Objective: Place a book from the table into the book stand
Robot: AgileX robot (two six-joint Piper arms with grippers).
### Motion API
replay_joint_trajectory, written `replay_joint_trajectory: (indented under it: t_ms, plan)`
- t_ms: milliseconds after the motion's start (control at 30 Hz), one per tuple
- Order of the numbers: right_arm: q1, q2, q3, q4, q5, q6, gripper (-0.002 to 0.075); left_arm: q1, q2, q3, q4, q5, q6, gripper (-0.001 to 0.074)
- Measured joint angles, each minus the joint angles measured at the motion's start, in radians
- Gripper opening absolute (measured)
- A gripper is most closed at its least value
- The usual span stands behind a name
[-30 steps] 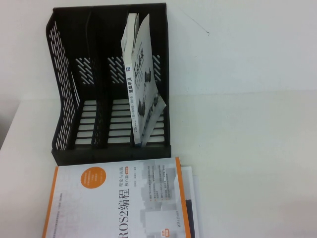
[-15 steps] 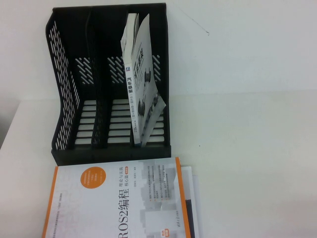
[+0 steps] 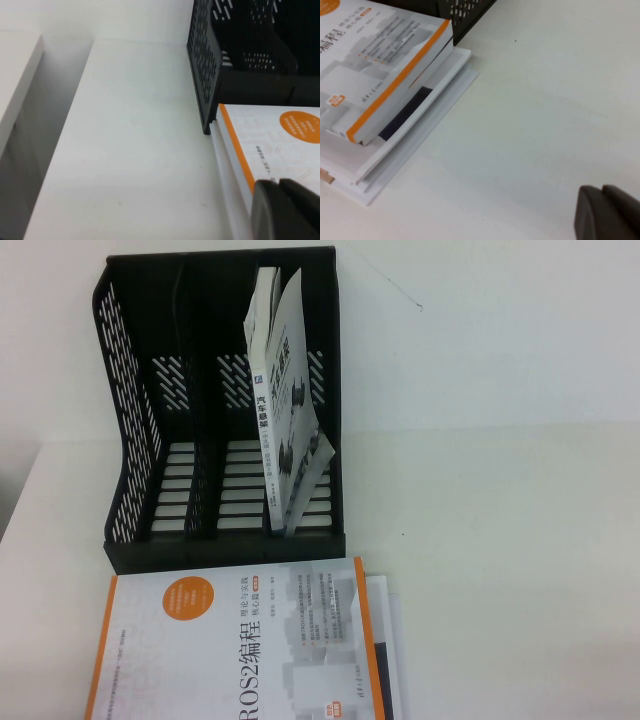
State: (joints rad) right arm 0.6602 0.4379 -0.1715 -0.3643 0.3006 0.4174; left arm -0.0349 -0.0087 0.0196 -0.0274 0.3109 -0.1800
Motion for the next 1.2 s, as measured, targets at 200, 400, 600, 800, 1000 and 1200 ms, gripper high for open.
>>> replay_joint_trajectory:
  t_ms: [200, 400, 600, 800, 1000, 1200]
  plan:
    - [0.000, 0.000, 0.000, 0.000, 0.000, 0.000, -0.0001, 0.004, 0.000, 0.000, 0.000, 0.002, 0.025, -0.0002]
    - [0.000, 0.000, 0.000, 0.000, 0.000, 0.000, -0.0001, 0.004, 0.000, -0.002, 0.000, 0.005, 0.025, -0.0002]
    - [0.000, 0.000, 0.000, 0.000, 0.000, 0.000, -0.0001, 0.004, 0.000, -0.002, 0.000, 0.007, 0.025, -0.0002]
    - [0.000, 0.000, 0.000, -0.002, 0.006, 0.002, -0.0001, 0.004, 0.000, -0.002, 0.000, 0.009, 0.027, -0.0002]
    - [-0.042, -0.028, 0.039, -0.027, -0.001, 0.085, -0.0001, 0.006, 0.000, -0.002, 0.000, 0.009, 0.038, -0.0002]
    - [-0.321, -0.174, 0.119, -0.005, -0.142, -0.009, -0.0001, 0.006, -0.001, -0.002, 0.000, 0.009, 0.038, -0.0002]
